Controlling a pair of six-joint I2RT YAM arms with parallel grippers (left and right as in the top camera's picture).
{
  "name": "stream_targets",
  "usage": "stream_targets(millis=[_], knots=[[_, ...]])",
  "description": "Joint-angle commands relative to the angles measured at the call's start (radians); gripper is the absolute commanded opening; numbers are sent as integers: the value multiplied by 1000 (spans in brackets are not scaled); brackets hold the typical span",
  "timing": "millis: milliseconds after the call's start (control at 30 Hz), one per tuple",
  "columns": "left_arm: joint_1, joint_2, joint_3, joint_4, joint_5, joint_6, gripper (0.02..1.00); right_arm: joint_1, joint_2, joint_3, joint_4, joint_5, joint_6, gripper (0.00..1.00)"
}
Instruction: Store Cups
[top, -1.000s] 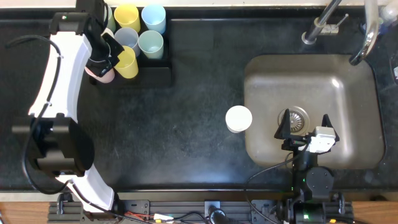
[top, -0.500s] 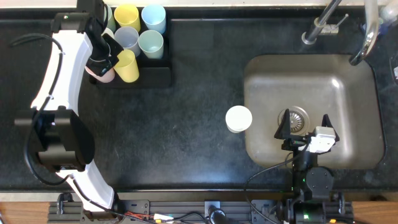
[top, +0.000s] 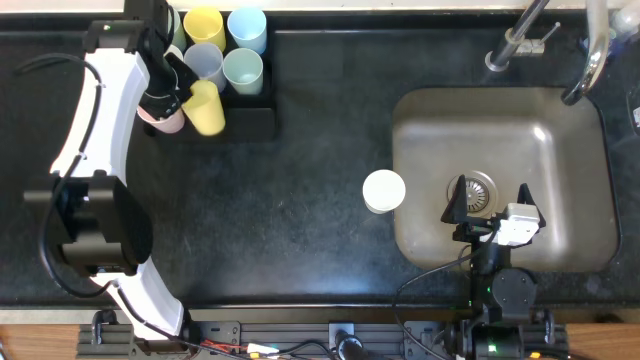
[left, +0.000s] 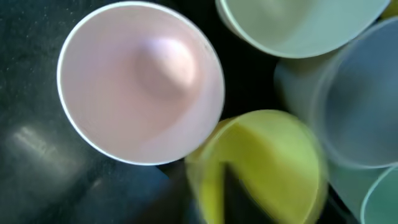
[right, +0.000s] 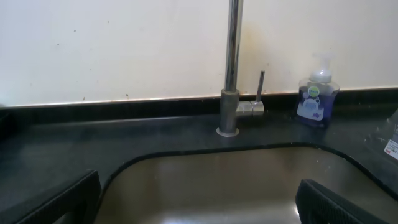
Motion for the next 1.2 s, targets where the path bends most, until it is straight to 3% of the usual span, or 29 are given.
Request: stream_targets(millis=[33,67,433,500,600,667,833,967,1067,1200], knots=[[-19,11,-5,2,-29,-10,638,-3,-9,-13,5,-6,0,996],[-22,11,-5,2,-32,-10,715,-3,-9,-13,5,-6,0,998],[-37,-4,-5,-4,2,-2,750,-3,-9,-13,5,-6,0,998],[-55,-40,-5,-8,27,18,809,-3,-9,-13,5,-6,0,998],[-106,-129,-5,-3,24,29,1000,-3,-9,-13,5,-6,0,998],[-147,-201,-5,-4,21,47,1000,-3,-9,-13,5,-6,0,996],[-252,-419,-5,-5,-67,190,1000,-3,-9,-13,5,-6,0,998],[-296,-616,-50,-21,-136,479,1000,-3,-9,-13,5,-6,0,996],[-290,-803,-205,-19,-137,586,998,-3,-9,-13,5,-6,0,998],[-212,-1096,-566,31,-136,601,1000,-3,-9,-13,5,-6,0,996]])
